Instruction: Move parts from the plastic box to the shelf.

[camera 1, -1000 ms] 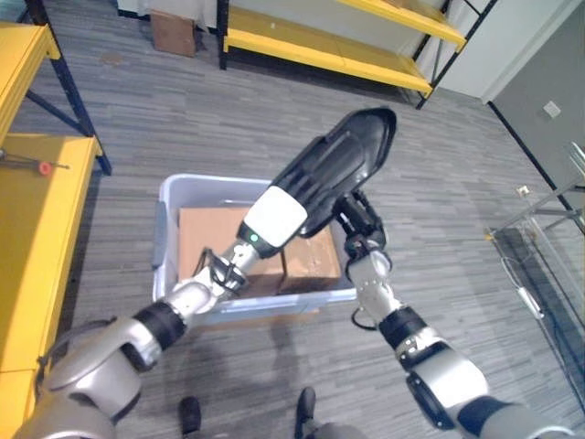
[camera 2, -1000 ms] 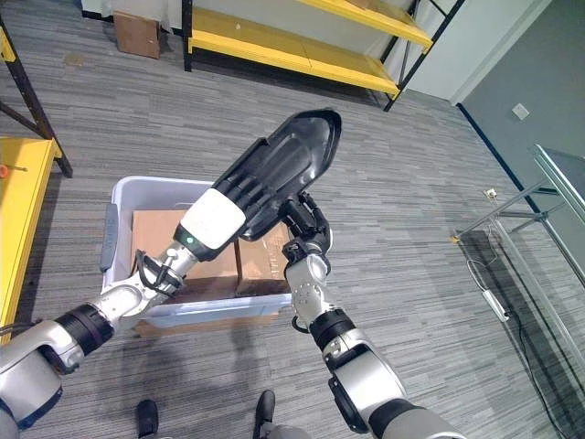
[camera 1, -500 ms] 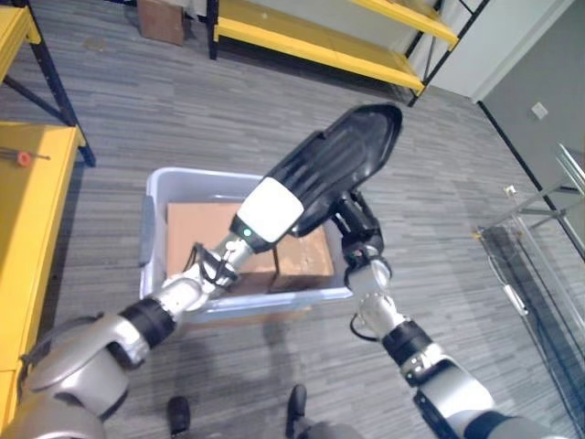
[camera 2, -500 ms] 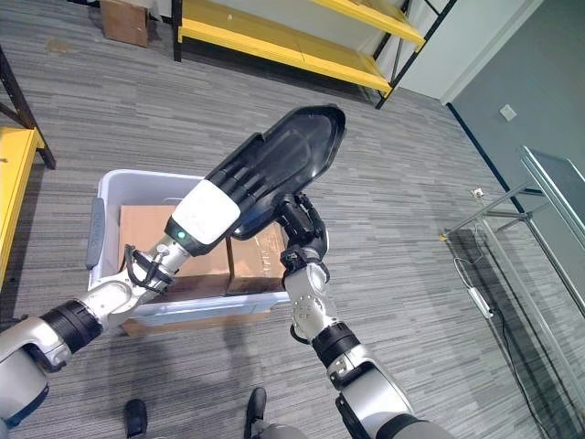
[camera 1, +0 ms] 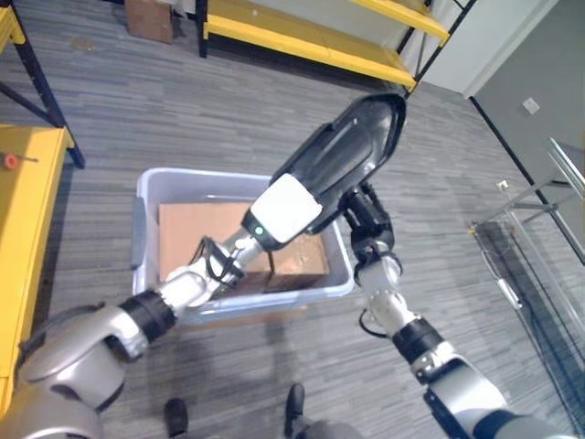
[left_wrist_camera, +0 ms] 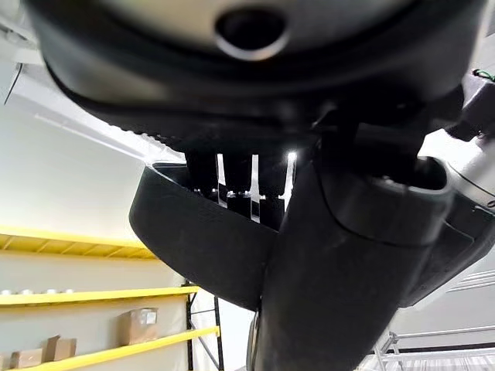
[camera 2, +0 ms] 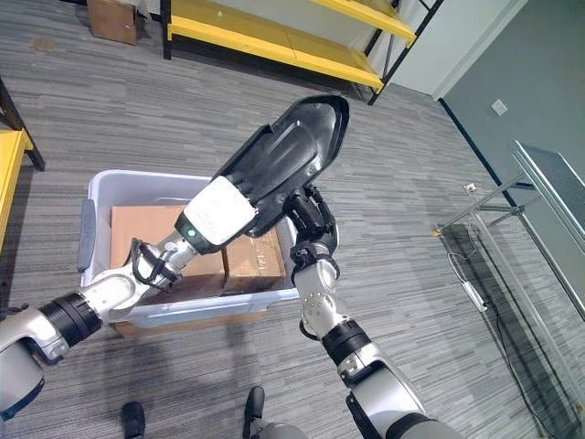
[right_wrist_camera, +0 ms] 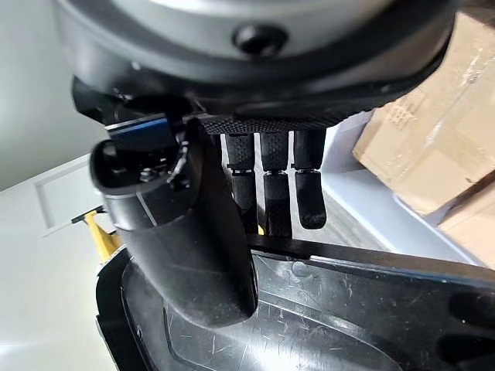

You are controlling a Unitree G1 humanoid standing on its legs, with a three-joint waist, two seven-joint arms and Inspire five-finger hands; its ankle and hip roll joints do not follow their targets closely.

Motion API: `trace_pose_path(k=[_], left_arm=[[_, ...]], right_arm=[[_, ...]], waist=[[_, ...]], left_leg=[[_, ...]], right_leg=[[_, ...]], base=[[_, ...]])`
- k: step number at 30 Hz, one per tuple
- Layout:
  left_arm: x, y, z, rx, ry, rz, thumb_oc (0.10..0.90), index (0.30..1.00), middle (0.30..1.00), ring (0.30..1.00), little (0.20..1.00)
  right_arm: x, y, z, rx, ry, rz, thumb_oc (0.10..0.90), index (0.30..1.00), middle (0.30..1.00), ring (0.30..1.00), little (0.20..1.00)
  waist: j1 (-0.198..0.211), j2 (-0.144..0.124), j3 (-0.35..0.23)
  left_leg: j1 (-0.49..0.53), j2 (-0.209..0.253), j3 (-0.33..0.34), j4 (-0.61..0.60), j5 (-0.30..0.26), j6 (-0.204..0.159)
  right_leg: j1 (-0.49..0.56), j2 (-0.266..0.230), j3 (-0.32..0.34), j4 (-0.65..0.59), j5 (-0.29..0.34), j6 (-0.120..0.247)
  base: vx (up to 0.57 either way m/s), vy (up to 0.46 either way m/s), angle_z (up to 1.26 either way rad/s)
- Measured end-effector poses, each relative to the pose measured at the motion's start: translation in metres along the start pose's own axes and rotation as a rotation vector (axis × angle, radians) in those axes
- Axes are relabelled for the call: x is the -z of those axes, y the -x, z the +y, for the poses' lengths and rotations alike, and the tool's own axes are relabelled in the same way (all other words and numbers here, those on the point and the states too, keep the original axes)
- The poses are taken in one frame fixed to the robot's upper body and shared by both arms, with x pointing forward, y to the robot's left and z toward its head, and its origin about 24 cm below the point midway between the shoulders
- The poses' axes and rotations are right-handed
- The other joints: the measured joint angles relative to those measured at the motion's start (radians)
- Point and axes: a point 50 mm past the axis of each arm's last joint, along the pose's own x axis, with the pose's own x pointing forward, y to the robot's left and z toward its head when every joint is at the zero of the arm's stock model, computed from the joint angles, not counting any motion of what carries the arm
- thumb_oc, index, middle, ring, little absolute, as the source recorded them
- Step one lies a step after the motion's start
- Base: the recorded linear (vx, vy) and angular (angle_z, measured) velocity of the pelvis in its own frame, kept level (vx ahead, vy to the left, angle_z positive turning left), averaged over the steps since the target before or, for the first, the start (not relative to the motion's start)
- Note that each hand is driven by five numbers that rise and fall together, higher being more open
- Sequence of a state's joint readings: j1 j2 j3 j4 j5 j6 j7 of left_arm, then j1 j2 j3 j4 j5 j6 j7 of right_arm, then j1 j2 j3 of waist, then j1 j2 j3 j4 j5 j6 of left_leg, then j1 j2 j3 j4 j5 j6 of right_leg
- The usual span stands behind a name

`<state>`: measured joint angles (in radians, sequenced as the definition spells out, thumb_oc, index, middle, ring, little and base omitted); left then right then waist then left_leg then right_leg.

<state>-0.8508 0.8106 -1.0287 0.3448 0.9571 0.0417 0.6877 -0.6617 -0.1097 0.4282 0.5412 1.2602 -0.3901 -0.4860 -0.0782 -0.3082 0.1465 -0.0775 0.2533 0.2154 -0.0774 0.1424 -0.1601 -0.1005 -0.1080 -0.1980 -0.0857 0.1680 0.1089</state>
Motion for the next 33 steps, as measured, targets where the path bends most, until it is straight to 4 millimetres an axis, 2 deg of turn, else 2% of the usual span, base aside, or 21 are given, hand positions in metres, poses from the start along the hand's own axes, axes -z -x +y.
trace_pose_path(k=[7, 8, 9, 10, 12, 15, 16, 18, 19, 20, 26, 31, 33], left_arm=[[0.003, 0.001, 0.007, 0.003, -0.004, -0.011, 0.4, 0.3, 0.3, 0.3, 0.3], [0.007, 0.004, 0.01, 0.008, -0.014, -0.019, 0.4, 0.3, 0.3, 0.3, 0.3], [0.009, 0.006, 0.017, 0.0, -0.025, -0.038, 0.4, 0.3, 0.3, 0.3, 0.3], [0.01, 0.006, 0.028, -0.03, -0.031, -0.07, 0.4, 0.3, 0.3, 0.3, 0.3], [0.013, 0.008, 0.037, -0.047, -0.042, -0.099, 0.4, 0.3, 0.3, 0.3, 0.3], [0.012, 0.0, 0.048, -0.099, -0.042, -0.121, 0.4, 0.3, 0.3, 0.3, 0.3], [0.012, -0.003, 0.048, -0.092, -0.014, -0.105, 0.4, 0.3, 0.3, 0.3, 0.3], [0.017, 0.002, 0.047, -0.072, -0.029, -0.1, 0.4, 0.3, 0.3, 0.3, 0.3], [0.017, 0.004, 0.051, -0.08, -0.028, -0.12, 0.4, 0.3, 0.3, 0.3, 0.3], [0.016, 0.005, 0.05, -0.075, -0.026, -0.122, 0.4, 0.3, 0.3, 0.3, 0.3], [0.018, 0.006, 0.052, -0.08, -0.03, -0.123, 0.4, 0.3, 0.3, 0.3, 0.3], [0.02, 0.007, 0.054, -0.088, -0.029, -0.112, 0.4, 0.3, 0.3, 0.3, 0.3], [0.028, 0.012, 0.058, -0.092, -0.046, -0.088, 0.4, 0.3, 0.3, 0.3, 0.3]], right_arm=[[0.0, 0.005, 0.0, -0.023, -0.015, -0.006, 0.4, 0.3, 0.3, 0.3, 0.3], [0.001, 0.005, 0.0, -0.027, -0.018, -0.005, 0.565, 0.531, 0.531, 0.531, 0.531], [0.001, 0.008, 0.0, -0.038, -0.027, -0.003, 0.9, 1.0, 1.0, 1.0, 1.0], [-0.001, 0.012, 0.0, -0.059, -0.038, -0.005, 0.9, 1.0, 1.0, 1.0, 1.0], [-0.006, 0.013, -0.003, -0.075, -0.029, -0.016, 0.9, 1.0, 1.0, 1.0, 1.0], [-0.009, 0.014, -0.009, -0.085, 0.002, -0.028, 0.9, 1.0, 1.0, 1.0, 1.0], [-0.005, 0.016, -0.01, -0.104, 0.028, -0.018, 0.9, 1.0, 1.0, 1.0, 1.0], [-0.005, 0.018, -0.012, -0.11, 0.024, -0.009, 0.9, 1.0, 1.0, 1.0, 1.0], [-0.011, 0.033, -0.02, -0.143, 0.001, -0.015, 0.9, 1.0, 1.0, 1.0, 1.0], [-0.011, 0.034, -0.021, -0.144, 0.001, -0.014, 0.9, 1.0, 1.0, 1.0, 1.0], [-0.025, 0.038, -0.022, -0.209, 0.036, -0.036, 0.9, 1.0, 1.0, 1.0, 1.0], [-0.026, 0.039, -0.025, -0.223, 0.042, -0.036, 0.9, 1.0, 1.0, 1.0, 1.0], [-0.032, 0.045, -0.023, -0.268, 0.046, -0.043, 0.9, 1.0, 1.0, 1.0, 1.0]], waist=[[0.003, 0.0, 0.0], [0.007, 0.001, 0.0], [0.004, 0.002, 0.0], [0.004, 0.006, 0.0], [0.009, 0.013, 0.0], [0.025, 0.026, -0.001], [0.028, 0.041, -0.002], [0.027, 0.049, -0.003], [0.027, 0.063, -0.005], [0.027, 0.067, -0.007], [0.022, 0.069, -0.006], [0.014, 0.069, -0.006], [0.005, 0.072, -0.006]], left_leg=[[0.006, 0.0, 0.001, 0.0, -0.001, -0.001], [0.007, 0.0, 0.001, 0.0, 0.0, -0.002], [0.009, 0.0, 0.002, 0.0, 0.0, -0.002], [0.009, 0.0, 0.001, 0.0, 0.0, -0.002], [0.015, -0.002, 0.0, 0.0, 0.0, -0.002], [0.023, -0.01, -0.003, 0.0, -0.002, 0.001], [0.023, -0.015, -0.005, -0.001, -0.006, 0.006], [0.022, -0.014, -0.005, -0.001, -0.007, 0.01], [0.023, -0.018, -0.006, -0.001, -0.003, 0.004], [0.025, -0.019, -0.006, -0.001, -0.002, 0.005], [0.027, -0.02, -0.006, -0.001, -0.002, 0.005], [0.029, -0.021, -0.006, -0.001, -0.002, 0.005], [0.031, -0.024, -0.006, -0.001, -0.003, 0.005]], right_leg=[[0.005, -0.001, 0.001, 0.0, 0.0, 0.0], [0.006, -0.005, 0.002, 0.0, 0.0, 0.0], [0.007, -0.005, 0.002, 0.0, 0.0, 0.0], [0.008, -0.005, 0.001, 0.0, 0.0, 0.0], [0.016, -0.009, -0.002, 0.0, 0.0, 0.0], [0.026, -0.011, -0.003, 0.0, -0.001, 0.0], [0.027, -0.018, -0.004, 0.0, -0.001, 0.0], [0.026, -0.02, -0.003, 0.0, 0.0, -0.001], [0.029, -0.024, -0.005, 0.0, 0.0, -0.001], [0.03, -0.025, -0.005, 0.0, 0.0, -0.001], [0.031, -0.025, -0.005, 0.0, -0.001, -0.001], [0.034, -0.026, -0.005, 0.0, 0.0, -0.001], [0.036, -0.03, -0.005, 0.0, -0.001, -0.001]], base=[[0.0, 0.0, 0.0], [0.0, 0.0, 0.0], [0.0, 0.0, 0.0], [0.0, 0.0, 0.0], [0.01, 0.014, 0.05], [0.0, 0.009, 0.05], [0.0, 0.0, 0.0], [0.01, 0.008, 0.02], [0.0, 0.009, 0.04], [0.01, 0.009, 0.04], [0.0, 0.0, 0.0], [0.0, 0.0, 0.0], [0.0, 0.0, 0.0]])
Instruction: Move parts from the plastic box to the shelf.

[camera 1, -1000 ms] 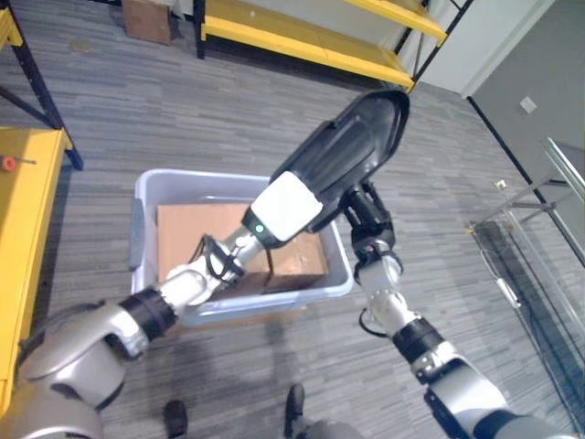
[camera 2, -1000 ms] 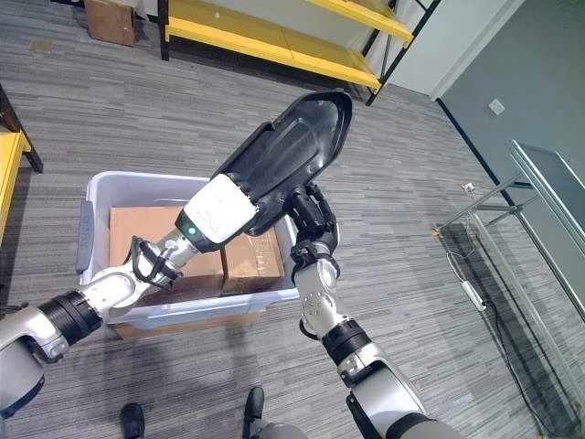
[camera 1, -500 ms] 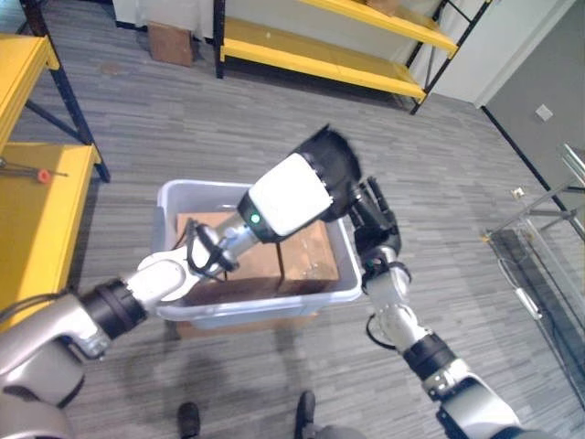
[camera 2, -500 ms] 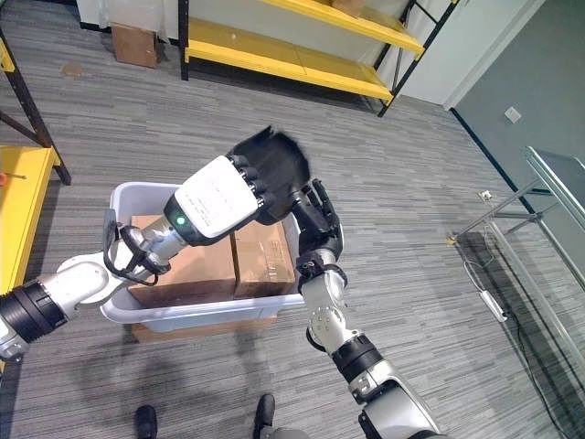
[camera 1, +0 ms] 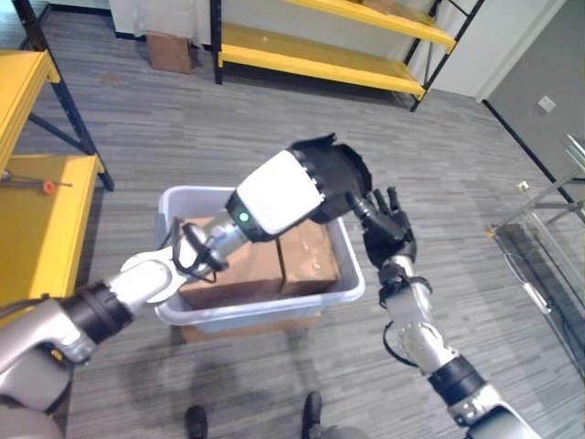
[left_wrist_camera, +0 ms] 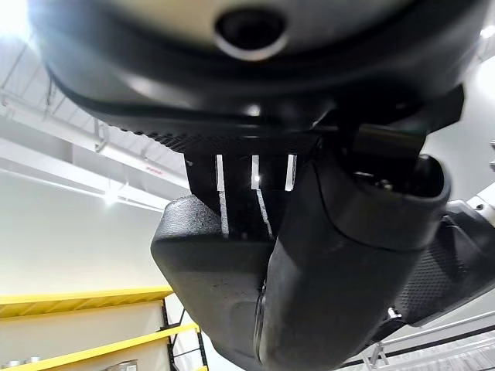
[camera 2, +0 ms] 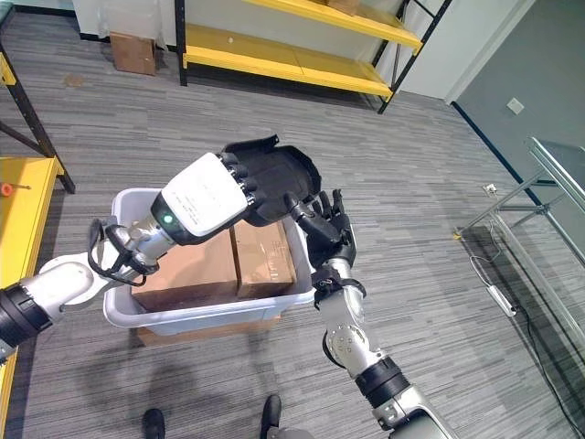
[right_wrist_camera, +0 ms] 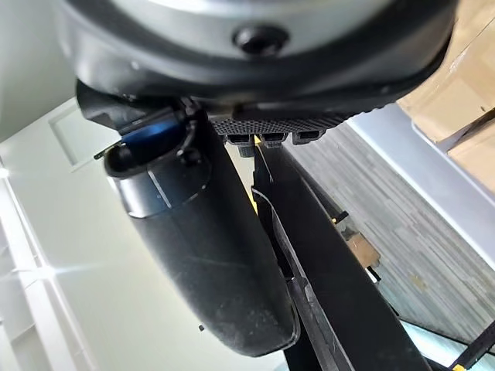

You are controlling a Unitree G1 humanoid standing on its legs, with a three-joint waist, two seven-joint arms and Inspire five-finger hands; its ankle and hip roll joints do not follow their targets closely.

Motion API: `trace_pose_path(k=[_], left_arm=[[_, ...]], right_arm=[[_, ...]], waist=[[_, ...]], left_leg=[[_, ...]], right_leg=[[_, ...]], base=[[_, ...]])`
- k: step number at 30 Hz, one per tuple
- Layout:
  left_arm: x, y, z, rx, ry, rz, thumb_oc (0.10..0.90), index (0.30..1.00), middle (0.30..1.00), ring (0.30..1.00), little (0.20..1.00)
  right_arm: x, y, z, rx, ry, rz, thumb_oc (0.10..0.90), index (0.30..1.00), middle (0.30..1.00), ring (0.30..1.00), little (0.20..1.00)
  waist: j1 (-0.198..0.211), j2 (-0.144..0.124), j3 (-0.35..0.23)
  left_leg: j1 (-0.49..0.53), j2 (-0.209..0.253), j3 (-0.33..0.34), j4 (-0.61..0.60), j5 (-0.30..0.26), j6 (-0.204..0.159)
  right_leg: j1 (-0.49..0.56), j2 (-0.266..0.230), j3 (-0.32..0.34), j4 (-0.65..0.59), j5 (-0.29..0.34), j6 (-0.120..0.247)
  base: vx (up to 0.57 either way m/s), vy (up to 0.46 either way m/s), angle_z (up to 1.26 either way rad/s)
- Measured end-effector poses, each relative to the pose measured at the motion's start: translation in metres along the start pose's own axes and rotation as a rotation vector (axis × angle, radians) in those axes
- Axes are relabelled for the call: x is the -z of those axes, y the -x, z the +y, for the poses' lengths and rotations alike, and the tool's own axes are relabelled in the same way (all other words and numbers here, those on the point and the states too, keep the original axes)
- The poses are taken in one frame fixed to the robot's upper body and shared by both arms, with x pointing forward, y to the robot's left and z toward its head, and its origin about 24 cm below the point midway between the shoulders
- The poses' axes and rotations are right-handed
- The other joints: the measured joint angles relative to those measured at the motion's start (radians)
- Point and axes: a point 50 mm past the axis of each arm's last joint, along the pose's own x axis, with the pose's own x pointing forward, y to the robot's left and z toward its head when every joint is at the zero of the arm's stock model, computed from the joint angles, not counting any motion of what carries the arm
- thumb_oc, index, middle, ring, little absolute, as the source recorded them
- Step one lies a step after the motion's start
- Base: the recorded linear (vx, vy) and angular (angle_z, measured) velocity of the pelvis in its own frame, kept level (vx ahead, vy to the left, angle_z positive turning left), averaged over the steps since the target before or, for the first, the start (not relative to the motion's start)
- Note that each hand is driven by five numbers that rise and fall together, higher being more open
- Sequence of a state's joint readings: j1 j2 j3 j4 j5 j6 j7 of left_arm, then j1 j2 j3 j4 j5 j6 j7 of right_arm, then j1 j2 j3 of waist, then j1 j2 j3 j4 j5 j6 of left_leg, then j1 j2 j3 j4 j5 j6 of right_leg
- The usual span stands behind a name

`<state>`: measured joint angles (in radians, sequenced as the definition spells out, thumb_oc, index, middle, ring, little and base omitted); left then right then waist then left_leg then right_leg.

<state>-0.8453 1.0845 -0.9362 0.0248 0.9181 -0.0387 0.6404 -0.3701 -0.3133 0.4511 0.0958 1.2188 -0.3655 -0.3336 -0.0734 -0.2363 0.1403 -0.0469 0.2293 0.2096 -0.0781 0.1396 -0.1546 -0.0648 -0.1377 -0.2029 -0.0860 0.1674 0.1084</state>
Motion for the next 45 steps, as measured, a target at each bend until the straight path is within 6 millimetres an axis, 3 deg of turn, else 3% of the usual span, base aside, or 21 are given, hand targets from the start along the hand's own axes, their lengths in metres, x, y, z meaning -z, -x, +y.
trace_pose_path(k=[6, 13, 16, 18, 20, 29, 35, 38, 40, 42, 43, 44, 45], left_arm=[[0.002, 0.019, 0.0, 0.022, 0.016, 0.046, 0.4, 0.3, 0.3, 0.3, 0.3], [0.005, 0.053, 0.005, 0.118, 0.019, 0.042, 0.4, 0.3, 0.3, 0.3, 0.3], [0.008, 0.074, 0.012, 0.155, 0.004, 0.072, 0.4, 0.3, 0.3, 0.3, 0.3], [0.012, 0.109, 0.019, 0.222, -0.001, 0.17, 0.4, 0.3, 0.3, 0.3, 0.3], [0.012, 0.118, 0.018, 0.232, 0.007, 0.216, 0.4, 0.3, 0.3, 0.3, 0.3], [-0.002, 0.14, 0.024, 0.188, 0.068, 0.368, 0.4, 0.3, 0.3, 0.3, 0.3], [-0.024, 0.161, 0.017, 0.227, 0.155, 0.452, 0.4, 0.3, 0.3, 0.3, 0.3], [-0.032, 0.165, 0.014, 0.226, 0.187, 0.493, 0.4, 0.3, 0.3, 0.3, 0.3], [-0.036, 0.164, 0.014, 0.196, 0.222, 0.538, 0.4, 0.3, 0.3, 0.3, 0.3], [-0.036, 0.16, 0.014, 0.165, 0.239, 0.553, 0.4, 0.3, 0.3, 0.3, 0.3], [-0.036, 0.16, 0.014, 0.164, 0.241, 0.558, 0.4, 0.3, 0.3, 0.3, 0.3], [-0.036, 0.159, 0.015, 0.158, 0.241, 0.559, 0.4, 0.3, 0.3, 0.3, 0.3], [-0.036, 0.159, 0.015, 0.157, 0.24, 0.559, 0.4, 0.3, 0.3, 0.3, 0.3]], right_arm=[[-0.016, 0.007, -0.007, -0.014, -0.016, -0.053, 0.9, 1.0, 1.0, 1.0, 1.0], [-0.026, 0.031, -0.037, 0.026, 0.042, -0.037, 0.9, 1.0, 1.0, 1.0, 1.0], [-0.033, 0.048, -0.061, 0.075, 0.096, -0.023, 0.9, 1.0, 1.0, 1.0, 1.0], [-0.035, 0.067, -0.076, 0.1, 0.156, -0.005, 0.9, 1.0, 1.0, 1.0, 1.0], [-0.036, 0.073, -0.084, 0.124, 0.182, 0.014, 0.9, 1.0, 1.0, 1.0, 1.0], [-0.035, 0.071, -0.075, 0.009, 0.515, 0.018, 0.9, 1.0, 1.0, 1.0, 1.0], [-0.035, 0.066, -0.067, -0.074, 0.737, 0.006, 0.9, 1.0, 1.0, 1.0, 1.0], [-0.036, 0.062, -0.063, -0.09, 0.757, -0.005, 0.9, 1.0, 1.0, 1.0, 1.0], [-0.038, 0.061, -0.062, -0.1, 0.768, -0.009, 0.9, 1.0, 1.0, 1.0, 1.0], [-0.044, 0.059, -0.063, -0.101, 0.801, -0.013, 0.9, 1.0, 1.0, 1.0, 1.0], [-0.046, 0.059, -0.063, -0.106, 0.813, -0.01, 0.9, 1.0, 1.0, 1.0, 1.0], [-0.047, 0.058, -0.063, -0.105, 0.819, -0.012, 0.9, 1.0, 1.0, 1.0, 1.0], [-0.045, 0.059, -0.063, -0.104, 0.817, -0.002, 0.9, 1.0, 1.0, 1.0, 1.0]], waist=[[-0.004, 0.029, 0.0], [-0.002, 0.071, 0.0], [0.014, 0.103, -0.001], [0.022, 0.15, -0.007], [0.025, 0.171, -0.008], [0.035, 0.214, -0.029], [0.057, 0.246, -0.031], [0.087, 0.283, -0.024], [0.09, 0.309, -0.014], [0.1, 0.336, 0.007], [0.118, 0.36, 0.021], [0.156, 0.39, 0.042], [0.163, 0.387, 0.052]], left_leg=[[0.008, -0.008, 0.002, -0.001, -0.004, 0.006], [0.016, -0.011, 0.002, -0.002, -0.006, 0.008], [0.016, -0.01, 0.0, -0.002, -0.006, 0.008], [0.018, -0.013, -0.006, -0.002, -0.011, 0.016], [0.02, -0.018, -0.021, -0.002, -0.007, 0.011], [0.052, 0.0, -0.026, -0.002, -0.013, 0.014], [0.061, 0.057, -0.05, -0.001, -0.003, 0.008], [0.045, 0.083, -0.078, 0.006, 0.004, 0.017], [-0.012, 0.084, -0.127, 0.022, 0.04, 0.012], [-0.071, 0.076, -0.132, 0.022, 0.104, 0.017], [-0.083, 0.071, -0.121, 0.018, 0.1, 0.055], [-0.099, 0.081, -0.089, 0.029, 0.017, 0.095], [-0.1, 0.072, -0.085, 0.019, -0.058, 0.053]], right_leg=[[0.008, -0.008, 0.001, 0.0, -0.001, 0.002], [0.016, -0.012, 0.0, -0.001, -0.004, 0.005], [0.018, -0.012, -0.001, -0.001, -0.005, 0.006], [0.022, -0.016, -0.004, -0.001, -0.007, 0.008], [0.037, -0.013, -0.013, 0.0, -0.011, 0.01], [0.07, 0.003, -0.029, 0.0, -0.03, 0.008], [0.086, 0.066, -0.044, 0.0, -0.046, -0.02], [0.088, 0.093, -0.068, 0.008, -0.057, -0.037], [0.072, 0.096, -0.118, 0.027, -0.068, -0.047], [0.051, 0.078, -0.181, 0.043, -0.082, -0.066], [0.055, 0.082, -0.21, 0.052, -0.088, -0.066], [0.036, 0.077, -0.243, 0.122, -0.126, -0.068], [0.032, 0.057, -0.262, 0.148, -0.145, -0.073]], base=[[0.0, 0.0, 0.0], [0.0, 0.0, 0.0], [0.01, -0.041, 0.01], [0.01, -0.105, 0.04], [0.0, -0.061, 0.2], [-0.03, -0.121, 0.02], [-0.06, -0.146, 0.02], [-0.2, -0.127, 0.19], [-0.12, -0.024, 0.67], [-0.09, 0.0, 1.02], [-0.12, -0.008, 1.01], [-0.03, -0.039, 0.96], [-0.03, -0.044, 1.02]])
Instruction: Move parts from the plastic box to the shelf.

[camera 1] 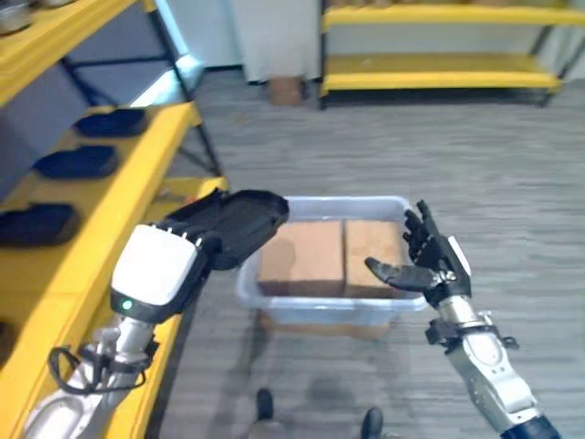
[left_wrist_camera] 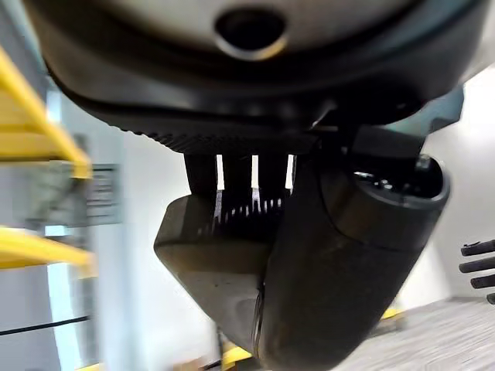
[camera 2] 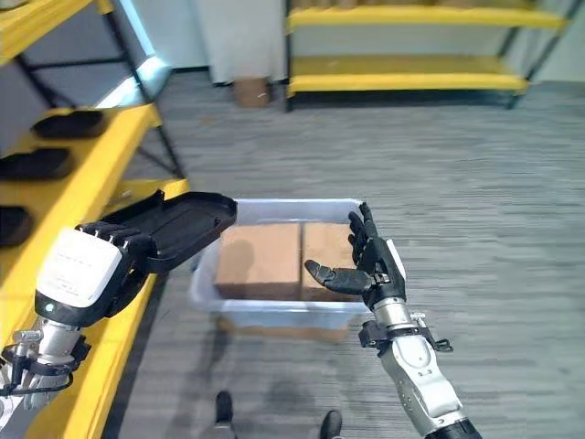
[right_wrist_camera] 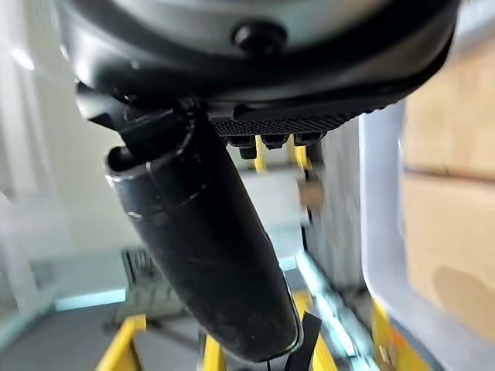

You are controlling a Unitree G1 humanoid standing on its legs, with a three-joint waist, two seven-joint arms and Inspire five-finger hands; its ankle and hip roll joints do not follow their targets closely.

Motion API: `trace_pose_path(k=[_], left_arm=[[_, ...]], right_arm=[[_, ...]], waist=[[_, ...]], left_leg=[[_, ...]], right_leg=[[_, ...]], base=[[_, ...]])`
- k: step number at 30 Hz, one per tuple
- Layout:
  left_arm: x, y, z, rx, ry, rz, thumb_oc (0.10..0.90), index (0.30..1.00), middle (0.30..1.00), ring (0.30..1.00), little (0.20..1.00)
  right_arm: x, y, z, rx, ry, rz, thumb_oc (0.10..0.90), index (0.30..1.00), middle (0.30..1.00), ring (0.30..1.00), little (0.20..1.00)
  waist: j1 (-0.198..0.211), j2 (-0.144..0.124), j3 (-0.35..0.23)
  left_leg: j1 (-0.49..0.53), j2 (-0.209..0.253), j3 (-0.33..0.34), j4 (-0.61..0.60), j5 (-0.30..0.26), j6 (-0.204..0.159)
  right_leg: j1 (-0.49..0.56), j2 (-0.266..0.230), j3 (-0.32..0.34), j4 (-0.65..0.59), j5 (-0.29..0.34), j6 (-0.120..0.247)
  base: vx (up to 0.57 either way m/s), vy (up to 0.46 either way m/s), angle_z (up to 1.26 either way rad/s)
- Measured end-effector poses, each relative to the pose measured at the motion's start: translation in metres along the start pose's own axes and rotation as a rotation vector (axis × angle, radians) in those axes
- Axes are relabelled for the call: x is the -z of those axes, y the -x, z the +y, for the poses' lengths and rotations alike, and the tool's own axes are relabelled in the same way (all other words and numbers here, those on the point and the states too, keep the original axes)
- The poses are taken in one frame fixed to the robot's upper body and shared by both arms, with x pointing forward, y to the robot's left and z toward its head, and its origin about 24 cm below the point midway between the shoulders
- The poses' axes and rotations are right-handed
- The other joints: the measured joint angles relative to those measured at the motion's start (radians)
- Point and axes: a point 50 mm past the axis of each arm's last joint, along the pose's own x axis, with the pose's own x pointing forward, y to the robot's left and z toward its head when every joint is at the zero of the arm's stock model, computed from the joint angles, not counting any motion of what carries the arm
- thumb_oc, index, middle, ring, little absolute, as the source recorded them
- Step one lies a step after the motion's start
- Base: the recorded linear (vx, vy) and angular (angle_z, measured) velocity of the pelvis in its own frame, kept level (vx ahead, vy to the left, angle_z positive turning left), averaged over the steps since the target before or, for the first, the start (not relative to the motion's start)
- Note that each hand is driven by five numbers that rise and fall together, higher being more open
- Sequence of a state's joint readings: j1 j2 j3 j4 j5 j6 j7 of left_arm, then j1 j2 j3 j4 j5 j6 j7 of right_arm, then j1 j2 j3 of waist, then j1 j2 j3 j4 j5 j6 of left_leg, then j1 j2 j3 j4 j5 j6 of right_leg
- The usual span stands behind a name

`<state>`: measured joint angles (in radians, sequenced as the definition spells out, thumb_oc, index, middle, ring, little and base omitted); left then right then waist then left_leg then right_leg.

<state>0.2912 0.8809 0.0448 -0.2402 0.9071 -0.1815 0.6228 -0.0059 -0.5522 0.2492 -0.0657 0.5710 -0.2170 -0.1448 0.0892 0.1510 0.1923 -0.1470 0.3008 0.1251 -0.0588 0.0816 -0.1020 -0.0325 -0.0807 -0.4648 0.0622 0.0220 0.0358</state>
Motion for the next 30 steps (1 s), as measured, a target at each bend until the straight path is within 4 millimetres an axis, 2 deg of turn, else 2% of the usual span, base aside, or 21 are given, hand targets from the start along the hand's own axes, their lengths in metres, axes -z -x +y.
trace_pose_path(k=[1, 2, 3, 4, 5, 6, 7, 9, 10, 11, 12, 13, 17, 19, 20, 25, 26, 27, 28, 29, 30], left_arm=[[0.0, 0.0, 0.0, 0.0, -0.001, -0.001, 0.4, 0.3, 0.3, 0.3, 0.3], [0.0, 0.0, 0.0, -0.002, 0.003, 0.004, 0.4, 0.3, 0.3, 0.3, 0.3], [0.0, 0.0, 0.0, 0.001, 0.002, 0.002, 0.4, 0.3, 0.3, 0.3, 0.3], [0.0, 0.0, 0.0, 0.0, -0.001, 0.0, 0.4, 0.3, 0.3, 0.3, 0.3], [0.0, 0.0, 0.0, 0.0, 0.003, 0.0, 0.4, 0.3, 0.3, 0.3, 0.3], [-0.001, 0.0, 0.0, -0.004, 0.006, -0.005, 0.4, 0.3, 0.3, 0.3, 0.3], [0.0, -0.006, 0.003, -0.028, -0.001, -0.014, 0.4, 0.3, 0.3, 0.3, 0.3], [0.001, -0.013, 0.006, -0.065, -0.009, -0.005, 0.4, 0.3, 0.3, 0.3, 0.3], [0.001, -0.013, 0.006, -0.069, -0.006, 0.001, 0.4, 0.3, 0.3, 0.3, 0.3], [-0.001, -0.015, 0.005, -0.082, 0.005, 0.006, 0.4, 0.3, 0.3, 0.3, 0.3], [-0.002, -0.014, 0.003, -0.074, 0.008, 0.023, 0.4, 0.3, 0.3, 0.3, 0.3], [-0.001, -0.013, 0.003, -0.074, 0.005, 0.028, 0.4, 0.3, 0.3, 0.3, 0.3], [0.001, -0.017, 0.006, -0.093, -0.01, 0.037, 0.4, 0.3, 0.3, 0.3, 0.3], [0.002, -0.017, 0.007, -0.091, -0.021, 0.032, 0.4, 0.3, 0.3, 0.3, 0.3], [0.003, -0.017, 0.008, -0.088, -0.03, 0.019, 0.4, 0.3, 0.3, 0.3, 0.3], [0.004, -0.016, 0.009, -0.084, -0.041, 0.011, 0.4, 0.3, 0.3, 0.3, 0.3], [0.003, -0.016, 0.009, -0.089, -0.041, 0.011, 0.4, 0.3, 0.3, 0.3, 0.3], [0.003, -0.016, 0.009, -0.091, -0.039, 0.01, 0.4, 0.3, 0.3, 0.3, 0.3], [0.002, -0.015, 0.008, -0.091, -0.035, 0.009, 0.4, 0.3, 0.3, 0.3, 0.3], [0.002, -0.015, 0.008, -0.096, -0.034, 0.009, 0.4, 0.3, 0.3, 0.3, 0.3], [0.002, -0.016, 0.009, -0.105, -0.035, 0.007, 0.4, 0.3, 0.3, 0.3, 0.3]], right_arm=[[0.002, 0.001, 0.002, -0.005, -0.004, 0.01, 0.9, 1.0, 1.0, 1.0, 1.0], [0.004, 0.001, 0.004, -0.008, -0.014, 0.016, 0.9, 1.0, 1.0, 1.0, 1.0], [0.006, 0.001, 0.009, -0.009, -0.038, 0.016, 0.9, 1.0, 1.0, 1.0, 1.0], [0.005, 0.001, 0.01, -0.014, -0.043, 0.012, 0.9, 1.0, 1.0, 1.0, 1.0], [0.005, 0.002, 0.008, -0.009, -0.041, 0.014, 0.9, 1.0, 1.0, 1.0, 1.0], [0.005, 0.004, 0.005, 0.005, -0.055, 0.016, 0.9, 1.0, 1.0, 1.0, 1.0], [0.007, 0.006, 0.005, 0.032, -0.084, 0.016, 0.9, 1.0, 1.0, 1.0, 1.0], [0.006, 0.004, 0.008, 0.016, -0.091, 0.013, 0.9, 1.0, 1.0, 1.0, 1.0], [0.008, 0.004, 0.009, 0.014, -0.099, 0.017, 0.9, 1.0, 1.0, 1.0, 1.0], [0.009, 0.006, 0.008, 0.024, -0.099, 0.023, 0.9, 1.0, 1.0, 1.0, 1.0], [0.012, 0.01, 0.006, 0.041, -0.108, 0.037, 0.9, 1.0, 1.0, 1.0, 1.0], [0.014, 0.011, 0.006, 0.048, -0.114, 0.042, 0.9, 1.0, 1.0, 1.0, 1.0], [0.02, 0.016, 0.008, 0.068, -0.149, 0.063, 0.9, 1.0, 1.0, 1.0, 1.0], [0.022, 0.017, 0.011, 0.07, -0.167, 0.067, 0.9, 1.0, 1.0, 1.0, 1.0], [0.023, 0.017, 0.013, 0.072, -0.178, 0.068, 0.9, 1.0, 1.0, 1.0, 1.0], [0.026, 0.017, 0.02, 0.058, -0.193, 0.084, 0.9, 1.0, 1.0, 1.0, 1.0], [0.029, 0.019, 0.027, 0.036, -0.204, 0.1, 0.9, 1.0, 1.0, 1.0, 1.0], [0.032, 0.019, 0.036, 0.025, -0.228, 0.112, 0.9, 1.0, 1.0, 1.0, 1.0], [0.035, 0.02, 0.04, 0.017, -0.237, 0.123, 0.9, 1.0, 1.0, 1.0, 1.0], [0.036, 0.021, 0.044, 0.004, -0.244, 0.133, 0.9, 1.0, 1.0, 1.0, 1.0], [0.038, 0.022, 0.049, -0.01, -0.249, 0.143, 0.9, 1.0, 1.0, 1.0, 1.0]], waist=[[0.0, -0.021, 0.01], [0.012, -0.07, 0.026], [0.038, -0.118, 0.018], [0.033, -0.136, 0.019], [0.014, -0.132, 0.017], [-0.003, -0.125, 0.012], [-0.027, -0.142, 0.008], [-0.025, -0.147, 0.003], [-0.028, -0.152, -0.008], [-0.041, -0.152, -0.009], [-0.036, -0.161, -0.03], [-0.039, -0.167, -0.046], [-0.035, -0.18, -0.063], [-0.012, -0.188, -0.068], [-0.01, -0.194, -0.073], [0.002, -0.21, -0.084], [0.002, -0.226, -0.095], [-0.006, -0.235, -0.096], [-0.005, -0.231, -0.096], [-0.01, -0.229, -0.095], [-0.01, -0.224, -0.092]], left_leg=[[0.008, -0.02, 0.009, -0.01, -0.066, -0.022], [0.013, -0.055, -0.012, 0.013, -0.024, -0.013], [0.012, -0.097, -0.021, 0.116, -0.019, 0.003], [0.017, -0.101, 0.002, 0.236, -0.048, 0.027], [0.043, -0.09, 0.012, 0.289, -0.029, 0.059], [0.065, -0.092, 0.021, 0.272, -0.017, 0.059], [0.067, -0.114, 0.02, 0.224, -0.001, 0.052], [0.106, -0.133, 0.039, 0.089, 0.006, 0.06], [0.126, -0.148, 0.041, 0.027, 0.025, 0.074], [0.128, -0.157, 0.064, 0.02, 0.016, 0.08], [0.128, -0.193, 0.052, 0.013, 0.016, 0.057], [0.134, -0.209, 0.041, 0.004, 0.018, 0.055], [0.127, -0.256, -0.008, -0.004, 0.03, 0.076], [0.122, -0.273, -0.022, 0.0, 0.029, 0.082], [0.116, -0.291, -0.05, 0.0, 0.035, 0.09], [0.114, -0.345, -0.073, 0.001, 0.019, 0.116], [0.117, -0.372, -0.073, 0.0, 0.019, 0.132], [0.115, -0.403, -0.084, 0.031, 0.008, 0.167], [0.133, -0.412, -0.094, 0.024, 0.006, 0.173], [0.139, -0.417, -0.102, 0.022, 0.005, 0.183], [0.147, -0.418, -0.116, 0.018, 0.004, 0.185]], right_leg=[[0.007, -0.032, -0.017, -0.001, -0.009, -0.009], [0.009, -0.074, -0.025, -0.006, -0.007, -0.017], [0.014, -0.118, -0.026, -0.022, 0.01, -0.034], [0.046, -0.139, -0.066, -0.037, 0.027, -0.03], [0.071, -0.138, -0.086, -0.035, 0.021, -0.015], [0.09, -0.136, -0.118, -0.021, 0.013, 0.001], [0.087, -0.146, -0.13, 0.004, -0.008, -0.007], [0.095, -0.15, -0.153, 0.002, -0.013, 0.022], [0.107, -0.167, -0.186, -0.005, -0.004, 0.035], [0.136, -0.187, -0.235, 0.002, 0.007, 0.053], [0.159, -0.215, -0.243, 0.007, 0.013, 0.062], [0.159, -0.229, -0.251, 0.009, 0.013, 0.062], [0.185, -0.278, -0.31, 0.038, 0.036, 0.075], [0.191, -0.287, -0.315, 0.045, 0.042, 0.074], [0.211, -0.3, -0.344, 0.042, 0.042, 0.076], [0.234, -0.357, -0.368, 0.063, 0.061, 0.105], [0.238, -0.391, -0.37, 0.081, 0.072, 0.116], [0.251, -0.438, -0.375, 0.125, 0.096, 0.122], [0.249, -0.461, -0.378, 0.165, 0.104, 0.11], [0.233, -0.484, -0.355, 0.213, 0.128, 0.126], [0.208, -0.499, -0.31, 0.275, 0.11, 0.133]], base=[[-0.05, -0.042, 0.9], [-0.13, -0.014, 0.6], [-0.09, 0.011, 0.51], [-0.07, 0.04, 0.63], [-0.04, 0.085, 0.92], [-0.03, 0.106, 1.3], [-0.04, 0.183, 1.43], [-0.03, 0.227, 1.1], [0.01, 0.31, 1.01], [0.02, 0.327, 1.15], [0.0, 0.428, 1.06], [-0.01, 0.332, 0.64], [-0.01, 0.209, 0.5], [-0.01, 0.237, 0.35], [-0.02, 0.309, 0.53], [0.02, 0.288, 0.35], [0.07, 0.532, 0.4], [0.06, 0.453, 0.4], [0.02, 0.216, 0.32], [-0.02, 0.089, 0.2], [-0.03, 0.127, 0.2]])
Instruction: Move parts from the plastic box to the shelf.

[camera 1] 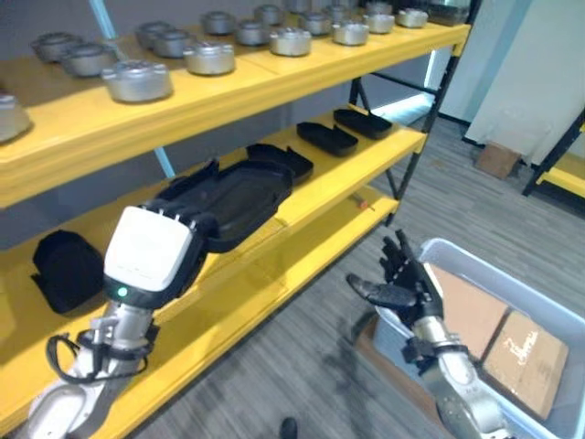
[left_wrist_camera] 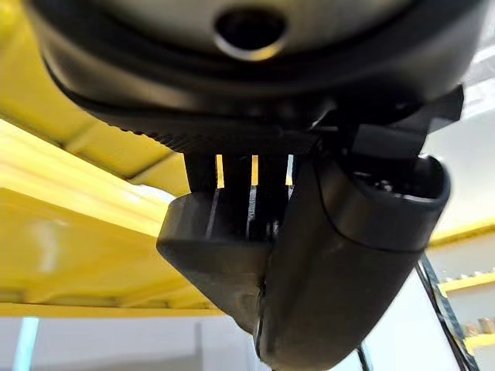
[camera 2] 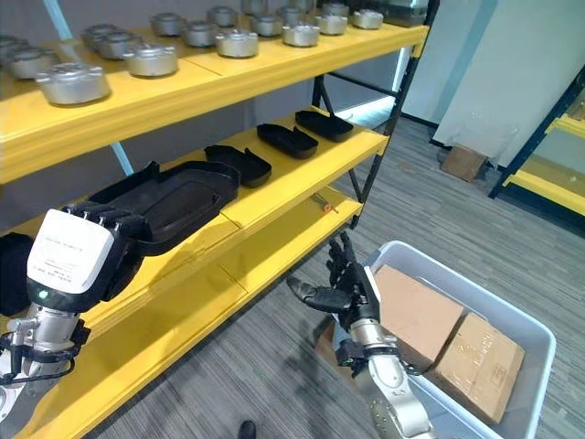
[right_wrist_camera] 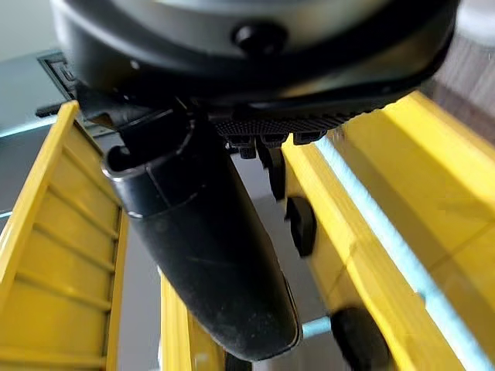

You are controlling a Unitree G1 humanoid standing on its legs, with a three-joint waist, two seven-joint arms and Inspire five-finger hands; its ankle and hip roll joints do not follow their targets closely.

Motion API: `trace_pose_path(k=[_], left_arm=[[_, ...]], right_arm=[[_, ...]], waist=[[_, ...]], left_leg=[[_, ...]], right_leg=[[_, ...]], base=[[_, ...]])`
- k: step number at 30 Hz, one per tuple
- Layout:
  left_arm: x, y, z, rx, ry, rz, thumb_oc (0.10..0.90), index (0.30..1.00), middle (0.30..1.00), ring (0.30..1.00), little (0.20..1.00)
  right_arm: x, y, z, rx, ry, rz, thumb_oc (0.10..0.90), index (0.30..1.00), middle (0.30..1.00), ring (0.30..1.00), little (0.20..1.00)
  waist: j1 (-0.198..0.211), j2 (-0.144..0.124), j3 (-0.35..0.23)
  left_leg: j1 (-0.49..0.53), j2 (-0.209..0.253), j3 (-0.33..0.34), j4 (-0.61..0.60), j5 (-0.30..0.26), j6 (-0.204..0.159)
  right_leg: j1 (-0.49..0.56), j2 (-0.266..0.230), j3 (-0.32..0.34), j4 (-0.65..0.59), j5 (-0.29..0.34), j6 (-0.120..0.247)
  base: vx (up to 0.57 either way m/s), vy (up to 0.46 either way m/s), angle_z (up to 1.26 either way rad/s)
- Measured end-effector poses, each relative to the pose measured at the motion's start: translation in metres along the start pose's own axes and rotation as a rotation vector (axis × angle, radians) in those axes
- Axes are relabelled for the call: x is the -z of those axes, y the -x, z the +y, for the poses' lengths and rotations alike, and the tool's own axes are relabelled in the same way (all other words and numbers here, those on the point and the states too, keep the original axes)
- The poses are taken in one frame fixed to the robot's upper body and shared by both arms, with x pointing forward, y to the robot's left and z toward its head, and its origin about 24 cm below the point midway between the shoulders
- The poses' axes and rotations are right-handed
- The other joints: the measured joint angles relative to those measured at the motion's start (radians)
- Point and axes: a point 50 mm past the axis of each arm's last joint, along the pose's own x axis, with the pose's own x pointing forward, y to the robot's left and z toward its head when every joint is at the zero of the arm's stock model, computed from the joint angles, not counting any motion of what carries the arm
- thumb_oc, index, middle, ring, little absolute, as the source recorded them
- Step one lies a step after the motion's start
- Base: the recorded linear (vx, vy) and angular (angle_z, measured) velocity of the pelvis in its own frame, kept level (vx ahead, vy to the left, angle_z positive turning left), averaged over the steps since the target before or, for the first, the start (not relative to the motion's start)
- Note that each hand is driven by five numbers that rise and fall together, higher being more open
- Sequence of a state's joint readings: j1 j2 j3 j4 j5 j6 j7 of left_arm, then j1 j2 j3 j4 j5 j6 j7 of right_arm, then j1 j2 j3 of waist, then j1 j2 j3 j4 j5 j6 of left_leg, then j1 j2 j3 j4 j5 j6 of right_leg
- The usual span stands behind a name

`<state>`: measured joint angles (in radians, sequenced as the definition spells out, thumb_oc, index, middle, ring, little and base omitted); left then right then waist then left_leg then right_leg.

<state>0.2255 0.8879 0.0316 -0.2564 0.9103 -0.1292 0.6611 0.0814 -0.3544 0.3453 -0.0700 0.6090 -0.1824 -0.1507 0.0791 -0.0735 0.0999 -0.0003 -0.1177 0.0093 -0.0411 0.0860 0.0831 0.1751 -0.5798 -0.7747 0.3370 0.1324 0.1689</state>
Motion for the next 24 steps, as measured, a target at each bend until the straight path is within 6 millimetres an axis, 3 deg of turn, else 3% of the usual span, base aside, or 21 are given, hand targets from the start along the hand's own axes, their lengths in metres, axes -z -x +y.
trace_pose_path(k=[1, 2, 3, 5, 7, 9, 11, 12, 13, 15, 19, 24], left_arm=[[0.0, 0.0, 0.0, -0.006, -0.001, 0.001, 0.4, 0.3, 0.3, 0.3, 0.3], [0.002, -0.004, 0.002, -0.027, -0.012, 0.008, 0.4, 0.3, 0.3, 0.3, 0.3], [0.002, -0.004, 0.002, -0.027, -0.018, 0.005, 0.4, 0.3, 0.3, 0.3, 0.3], [0.004, -0.004, 0.003, -0.037, -0.023, 0.014, 0.4, 0.3, 0.3, 0.3, 0.3], [0.005, -0.004, 0.004, -0.035, -0.035, 0.007, 0.4, 0.3, 0.3, 0.3, 0.3], [0.005, -0.004, 0.003, -0.031, -0.036, 0.009, 0.4, 0.3, 0.3, 0.3, 0.3], [0.006, -0.004, 0.003, -0.037, -0.039, 0.012, 0.4, 0.3, 0.3, 0.3, 0.3], [0.005, -0.004, 0.003, -0.039, -0.034, 0.013, 0.4, 0.3, 0.3, 0.3, 0.3], [0.004, -0.002, 0.003, -0.037, -0.031, 0.01, 0.4, 0.3, 0.3, 0.3, 0.3], [0.002, -0.001, 0.004, -0.043, -0.028, 0.008, 0.4, 0.3, 0.3, 0.3, 0.3], [0.001, 0.003, 0.005, -0.043, -0.02, 0.02, 0.4, 0.3, 0.3, 0.3, 0.3], [-0.001, 0.01, 0.003, -0.028, -0.002, 0.041, 0.4, 0.3, 0.3, 0.3, 0.3]], right_arm=[[0.001, 0.0, 0.002, -0.007, -0.001, 0.007, 0.9, 1.0, 1.0, 1.0, 1.0], [0.006, 0.001, 0.009, -0.034, -0.007, 0.025, 0.9, 1.0, 1.0, 1.0, 1.0], [0.007, 0.002, 0.011, -0.045, -0.008, 0.033, 0.9, 1.0, 1.0, 1.0, 1.0], [0.007, 0.002, 0.01, -0.054, -0.001, 0.033, 0.9, 1.0, 1.0, 1.0, 1.0], [0.008, 0.004, 0.007, -0.046, 0.007, 0.043, 0.9, 1.0, 1.0, 1.0, 1.0], [0.006, 0.004, 0.003, -0.042, 0.025, 0.044, 0.9, 1.0, 1.0, 1.0, 1.0], [0.004, 0.004, 0.0, -0.039, 0.033, 0.039, 0.9, 1.0, 1.0, 1.0, 1.0], [0.003, 0.003, -0.002, -0.035, 0.027, 0.038, 0.9, 1.0, 1.0, 1.0, 1.0], [0.002, 0.003, -0.003, -0.03, 0.026, 0.036, 0.9, 1.0, 1.0, 1.0, 1.0], [0.001, 0.002, -0.004, -0.031, 0.03, 0.034, 0.9, 1.0, 1.0, 1.0, 1.0], [-0.002, 0.001, -0.004, -0.04, 0.041, 0.026, 0.9, 1.0, 1.0, 1.0, 1.0], [-0.003, 0.006, -0.017, -0.01, 0.082, 0.038, 0.9, 1.0, 1.0, 1.0, 1.0]], waist=[[-0.001, 0.004, 0.002], [-0.014, 0.005, 0.003], [-0.026, 0.005, 0.003], [-0.026, 0.026, 0.014], [-0.03, 0.022, 0.014], [-0.051, 0.021, 0.014], [-0.048, 0.017, 0.012], [-0.052, 0.019, 0.01], [-0.043, 0.028, 0.008], [-0.027, 0.044, 0.007], [-0.001, 0.048, 0.005], [-0.002, 0.053, 0.005]], left_leg=[[0.003, 0.0, -0.015, -0.004, 0.004, 0.007], [-0.002, 0.006, -0.038, -0.004, 0.01, 0.012], [0.0, 0.005, -0.043, -0.005, 0.013, 0.016], [0.005, 0.023, -0.045, -0.019, 0.028, 0.03], [0.005, 0.018, -0.045, -0.02, 0.032, 0.023], [0.002, 0.004, -0.057, -0.019, 0.03, 0.021], [-0.007, -0.007, -0.059, -0.018, 0.031, 0.019], [-0.012, -0.01, -0.058, -0.016, 0.03, 0.019], [-0.015, -0.003, -0.052, -0.02, 0.029, 0.004], [-0.023, 0.014, -0.035, -0.03, 0.028, -0.014], [-0.033, 0.031, -0.014, -0.041, 0.029, -0.027], [-0.036, 0.027, -0.037, -0.038, 0.024, -0.041]], right_leg=[[-0.016, 0.004, 0.034, 0.019, -0.031, 0.012], [-0.066, 0.081, 0.228, 0.014, -0.092, 0.055], [-0.088, 0.125, 0.305, -0.003, -0.113, 0.061], [-0.171, 0.232, 0.415, 0.05, -0.238, -0.001], [-0.237, 0.334, 0.43, 0.077, -0.287, -0.032], [-0.261, 0.449, 0.447, 0.064, -0.315, -0.091], [-0.271, 0.537, 0.525, 0.026, -0.321, -0.124], [-0.263, 0.56, 0.563, -0.005, -0.3, -0.179], [-0.259, 0.563, 0.548, -0.046, -0.286, -0.201], [-0.243, 0.572, 0.525, -0.097, -0.266, -0.192], [-0.219, 0.588, 0.52, -0.171, -0.217, -0.198], [-0.156, 0.595, 0.475, -0.259, -0.17, -0.208]], base=[[-0.1, 0.14, 0.39], [-0.1, 0.14, 0.46], [-0.08, 0.087, 0.35], [-0.01, 0.017, 0.07], [-0.03, -0.014, 0.12], [-0.06, -0.036, 0.31], [-0.04, -0.062, 0.21], [-0.05, -0.095, 0.21], [-0.03, -0.077, 0.06], [-0.04, -0.065, -0.16], [-0.05, -0.064, -0.09], [-0.06, -0.03, 0.24]])
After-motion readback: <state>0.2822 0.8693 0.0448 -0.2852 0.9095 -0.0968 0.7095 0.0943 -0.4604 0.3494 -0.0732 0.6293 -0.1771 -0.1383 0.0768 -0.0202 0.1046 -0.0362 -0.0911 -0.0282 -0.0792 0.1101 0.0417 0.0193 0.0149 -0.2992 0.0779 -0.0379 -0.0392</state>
